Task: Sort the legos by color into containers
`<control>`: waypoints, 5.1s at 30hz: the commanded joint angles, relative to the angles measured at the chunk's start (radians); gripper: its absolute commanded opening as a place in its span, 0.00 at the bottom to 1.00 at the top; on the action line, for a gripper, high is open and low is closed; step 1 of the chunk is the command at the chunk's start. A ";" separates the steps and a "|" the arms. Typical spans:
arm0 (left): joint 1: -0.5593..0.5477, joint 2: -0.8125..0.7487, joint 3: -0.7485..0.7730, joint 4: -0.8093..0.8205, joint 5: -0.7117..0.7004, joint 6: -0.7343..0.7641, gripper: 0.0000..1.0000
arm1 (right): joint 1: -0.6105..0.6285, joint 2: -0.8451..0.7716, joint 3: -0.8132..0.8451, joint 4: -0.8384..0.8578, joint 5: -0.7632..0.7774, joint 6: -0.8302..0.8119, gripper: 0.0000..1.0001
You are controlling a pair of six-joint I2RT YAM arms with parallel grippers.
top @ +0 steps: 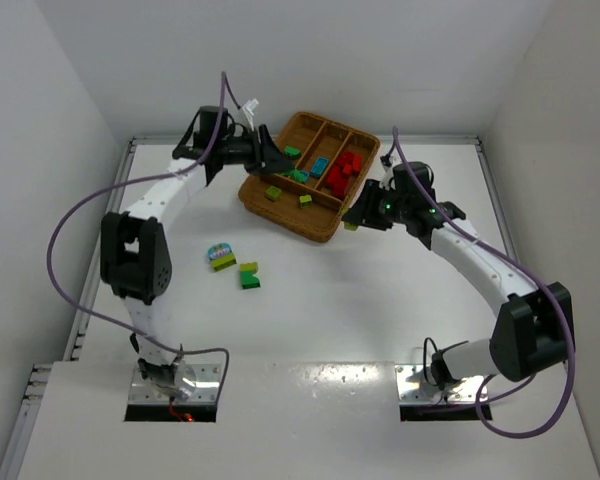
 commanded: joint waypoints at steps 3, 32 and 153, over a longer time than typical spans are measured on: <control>0.050 0.241 0.321 -0.132 -0.285 -0.101 0.00 | 0.008 -0.032 0.062 -0.133 0.238 -0.034 0.23; 0.068 0.651 0.792 -0.037 -0.288 -0.298 0.82 | 0.152 0.171 0.258 -0.117 0.232 -0.117 0.24; -0.054 -0.095 -0.491 -0.075 0.216 0.063 0.12 | 0.439 0.147 0.015 0.131 0.289 -0.184 0.19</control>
